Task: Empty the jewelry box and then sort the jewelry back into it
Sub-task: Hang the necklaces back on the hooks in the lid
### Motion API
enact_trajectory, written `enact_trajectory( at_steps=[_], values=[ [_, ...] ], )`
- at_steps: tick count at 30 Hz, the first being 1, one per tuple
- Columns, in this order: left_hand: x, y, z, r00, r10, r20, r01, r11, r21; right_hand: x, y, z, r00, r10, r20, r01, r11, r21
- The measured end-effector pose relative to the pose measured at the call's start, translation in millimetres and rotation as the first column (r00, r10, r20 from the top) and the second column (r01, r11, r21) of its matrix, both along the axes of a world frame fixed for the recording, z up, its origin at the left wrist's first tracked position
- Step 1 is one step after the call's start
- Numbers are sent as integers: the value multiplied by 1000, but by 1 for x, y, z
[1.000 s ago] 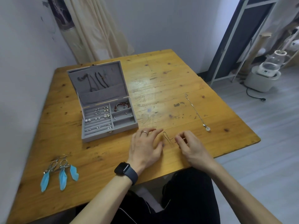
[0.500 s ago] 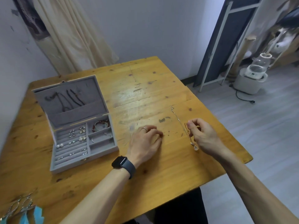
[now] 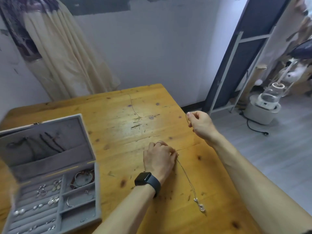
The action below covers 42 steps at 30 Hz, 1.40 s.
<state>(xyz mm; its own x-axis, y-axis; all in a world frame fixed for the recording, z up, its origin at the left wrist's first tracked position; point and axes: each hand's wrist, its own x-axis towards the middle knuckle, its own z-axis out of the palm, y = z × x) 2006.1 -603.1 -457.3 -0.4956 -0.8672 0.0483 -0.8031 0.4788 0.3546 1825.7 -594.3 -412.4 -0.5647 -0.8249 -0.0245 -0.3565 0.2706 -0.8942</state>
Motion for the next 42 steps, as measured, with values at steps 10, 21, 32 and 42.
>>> enact_trajectory(
  at_steps=[10, 21, 32, 42],
  values=[
    [-11, -23, 8, 985, -149, 91, 152, 988, -30, -6, -53, 7, 1000, -8, 22, 9, 999, -36],
    [-2, -45, 5, 935, 19, -354, 152, 880, 450, -19, -94, -9, 994, -109, 1, 109, 994, -25],
    [-4, -44, 6, 935, 12, -354, 155, 885, 438, -38, -72, -62, 943, -246, -222, 310, 893, 327],
    [-3, -43, 9, 934, 34, -355, 143, 876, 460, -27, -45, -74, 922, -100, -375, 168, 974, 153]
  ],
)
